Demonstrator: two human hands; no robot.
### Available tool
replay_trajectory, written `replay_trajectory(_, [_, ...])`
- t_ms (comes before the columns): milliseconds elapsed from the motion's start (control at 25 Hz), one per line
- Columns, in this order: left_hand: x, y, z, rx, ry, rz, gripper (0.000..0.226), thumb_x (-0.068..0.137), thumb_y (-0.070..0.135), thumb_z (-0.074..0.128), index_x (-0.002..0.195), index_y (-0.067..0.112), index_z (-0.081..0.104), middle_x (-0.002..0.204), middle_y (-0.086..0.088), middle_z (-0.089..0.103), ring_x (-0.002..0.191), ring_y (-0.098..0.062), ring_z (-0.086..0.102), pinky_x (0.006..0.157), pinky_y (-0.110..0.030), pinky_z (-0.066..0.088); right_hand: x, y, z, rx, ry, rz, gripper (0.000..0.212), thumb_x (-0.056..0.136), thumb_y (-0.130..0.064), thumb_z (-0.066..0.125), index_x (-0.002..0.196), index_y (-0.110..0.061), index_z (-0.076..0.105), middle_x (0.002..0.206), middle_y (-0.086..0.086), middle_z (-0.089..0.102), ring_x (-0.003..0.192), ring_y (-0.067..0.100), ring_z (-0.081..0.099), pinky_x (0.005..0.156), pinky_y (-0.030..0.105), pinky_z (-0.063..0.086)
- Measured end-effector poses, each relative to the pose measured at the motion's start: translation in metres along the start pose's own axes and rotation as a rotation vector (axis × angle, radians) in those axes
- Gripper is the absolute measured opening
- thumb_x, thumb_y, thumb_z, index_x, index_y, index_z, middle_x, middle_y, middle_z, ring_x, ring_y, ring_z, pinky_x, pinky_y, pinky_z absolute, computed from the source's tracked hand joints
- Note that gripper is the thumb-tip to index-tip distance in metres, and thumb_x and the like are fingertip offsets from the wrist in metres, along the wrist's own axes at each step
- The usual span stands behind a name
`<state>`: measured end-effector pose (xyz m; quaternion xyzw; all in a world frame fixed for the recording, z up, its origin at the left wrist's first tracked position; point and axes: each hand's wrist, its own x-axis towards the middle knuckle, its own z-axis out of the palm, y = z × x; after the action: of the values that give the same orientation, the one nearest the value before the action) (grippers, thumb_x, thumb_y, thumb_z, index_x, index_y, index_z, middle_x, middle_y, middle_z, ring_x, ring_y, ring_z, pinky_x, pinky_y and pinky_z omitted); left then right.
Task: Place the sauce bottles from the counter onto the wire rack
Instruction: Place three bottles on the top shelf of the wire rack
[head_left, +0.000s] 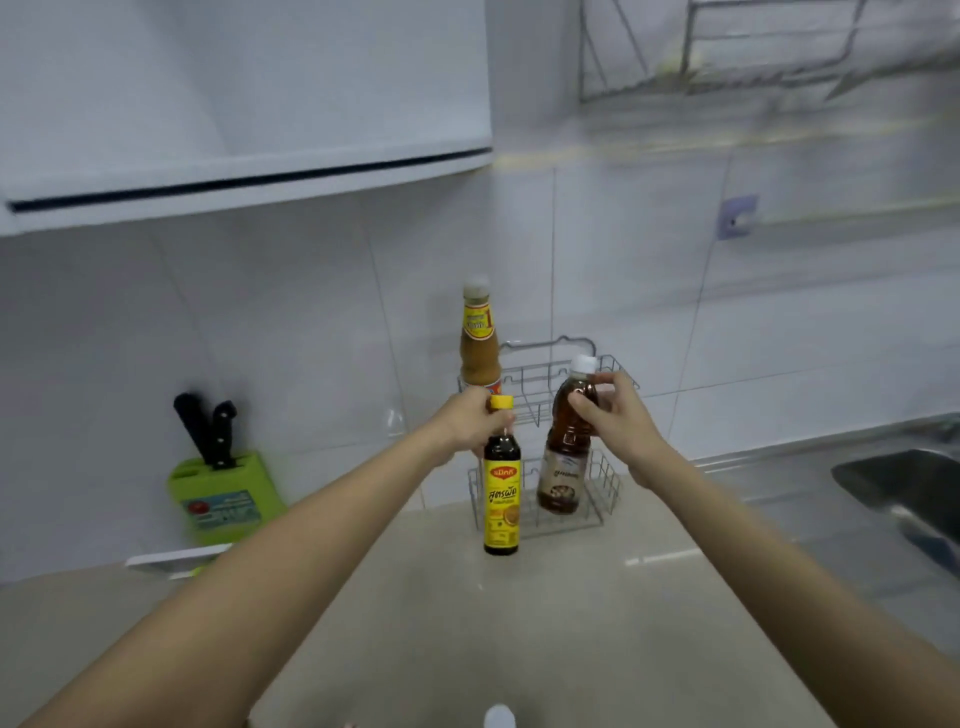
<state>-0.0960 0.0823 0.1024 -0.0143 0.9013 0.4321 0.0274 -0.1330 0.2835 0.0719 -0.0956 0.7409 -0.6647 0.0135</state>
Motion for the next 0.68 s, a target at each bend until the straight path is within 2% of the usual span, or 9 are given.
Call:
replay_trajectory(80, [0.003,0.024,-0.018,-0.01,0.051,0.034,0.017,0.094,0.023,0.055,0.098,0.006,0.054,0.085,-0.014,0.063,0.065,-0.023,0.058,0.057,-0.034,0.052,0.009,-0.027,-0.006,-0.012,0.008,-0.08,0.03,0.092,-0.019,0.061,0.115,-0.02,0.042,0.121,0.014,0.06,0.109,0.028,0.06,0.096,0.046,0.049])
replay_trajectory(200, [0.012,0.053,-0.04,-0.028,0.135,0.107,0.016,0.094,0.024,0.055,0.097,0.008,0.053,0.094,-0.013,0.068,0.065,-0.018,0.057,0.055,-0.031,0.051,0.026,-0.06,-0.013,-0.046,0.029,-0.203,0.034,0.092,-0.019,0.06,0.121,-0.014,0.043,0.122,0.013,0.059,0.11,0.026,0.058,0.092,0.038,0.048])
replay_trajectory(360, [0.022,0.081,-0.055,-0.087,0.309,0.144,0.029,0.093,0.025,0.057,0.106,0.001,0.05,0.1,-0.019,0.069,0.07,-0.027,0.064,0.068,-0.044,0.059,0.053,-0.087,-0.015,-0.071,0.102,-0.333,0.036,0.092,-0.018,0.06,0.123,-0.011,0.043,0.121,0.013,0.06,0.109,0.025,0.057,0.089,0.033,0.045])
replay_trajectory(520, [0.031,0.089,-0.043,0.052,0.443,0.2,0.022,0.094,0.027,0.055,0.103,0.01,0.046,0.098,-0.014,0.064,0.081,-0.031,0.069,0.06,-0.037,0.061,0.075,-0.082,-0.003,-0.061,0.153,-0.361,0.036,0.091,-0.014,0.061,0.123,-0.009,0.043,0.118,0.013,0.06,0.106,0.024,0.056,0.087,0.032,0.044])
replay_trajectory(600, [0.037,0.083,-0.034,0.089,0.458,0.237,0.018,0.091,0.028,0.057,0.098,0.015,0.046,0.097,-0.012,0.063,0.086,-0.031,0.067,0.071,-0.044,0.061,0.084,-0.073,0.004,-0.054,0.156,-0.337,0.037,0.091,-0.013,0.061,0.123,-0.007,0.043,0.117,0.013,0.06,0.105,0.024,0.057,0.089,0.035,0.047])
replay_trajectory(680, [0.043,0.076,-0.026,0.174,0.466,0.251,0.015,0.09,0.024,0.059,0.094,0.013,0.05,0.101,-0.011,0.06,0.091,-0.029,0.063,0.079,-0.045,0.058,0.091,-0.06,0.011,-0.06,0.127,-0.324,0.036,0.091,-0.012,0.061,0.122,-0.007,0.044,0.116,0.011,0.06,0.104,0.024,0.057,0.089,0.035,0.047])
